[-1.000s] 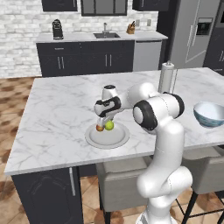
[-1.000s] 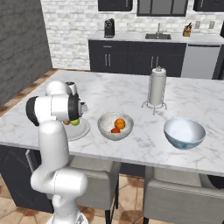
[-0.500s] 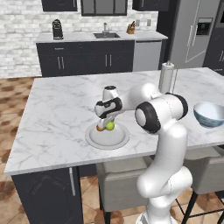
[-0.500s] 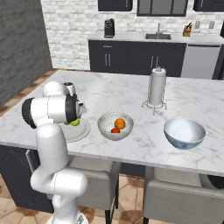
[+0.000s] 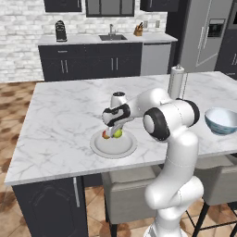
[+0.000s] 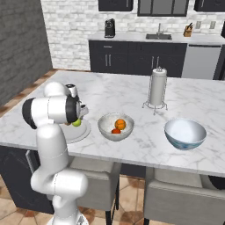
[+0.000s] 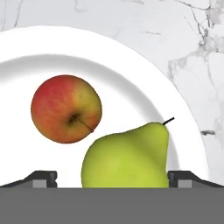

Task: Take the fruits from the plate on the dining counter and place two fruits in each bowl.

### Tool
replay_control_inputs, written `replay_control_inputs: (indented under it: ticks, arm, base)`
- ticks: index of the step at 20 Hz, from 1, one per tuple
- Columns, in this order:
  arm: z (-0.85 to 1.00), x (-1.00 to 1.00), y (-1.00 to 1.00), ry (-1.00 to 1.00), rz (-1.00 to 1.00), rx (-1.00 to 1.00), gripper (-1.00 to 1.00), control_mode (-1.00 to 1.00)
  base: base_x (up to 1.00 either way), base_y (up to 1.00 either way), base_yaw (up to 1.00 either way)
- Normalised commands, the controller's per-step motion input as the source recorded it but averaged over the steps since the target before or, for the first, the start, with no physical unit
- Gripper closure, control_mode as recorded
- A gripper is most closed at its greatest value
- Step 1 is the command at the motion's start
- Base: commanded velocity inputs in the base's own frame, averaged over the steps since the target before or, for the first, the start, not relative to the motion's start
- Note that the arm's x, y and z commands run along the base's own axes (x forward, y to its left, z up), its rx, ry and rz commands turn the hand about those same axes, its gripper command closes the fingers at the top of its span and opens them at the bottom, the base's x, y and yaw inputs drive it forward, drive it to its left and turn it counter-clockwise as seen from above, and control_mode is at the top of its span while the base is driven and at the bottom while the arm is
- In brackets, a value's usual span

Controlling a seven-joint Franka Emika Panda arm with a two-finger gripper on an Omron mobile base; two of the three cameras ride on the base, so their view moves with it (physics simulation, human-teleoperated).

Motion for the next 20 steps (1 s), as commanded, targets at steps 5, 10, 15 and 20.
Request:
replay_control_inputs:
  ticks: [5, 10, 15, 20]
  arm:
    - [-0.08, 0.00, -0.03, 0.00, 0.00, 0.00, -1.00, -1.00]
    - [-0.06, -0.05, -0.11, 0.00, 0.00, 0.00, -1.00, -1.00]
    - [-0.03, -0.01, -0.02, 0.00, 0.00, 0.00, 1.00, -1.00]
    - [0.00, 0.00, 0.00, 0.00, 0.00, 0.00, 1.00, -1.00]
  base:
    - [0.00, 0.00, 0.00]
    - [0.00, 0.00, 0.00]
    - [0.00, 0.00, 0.00]
    - [0.00, 0.00, 0.00]
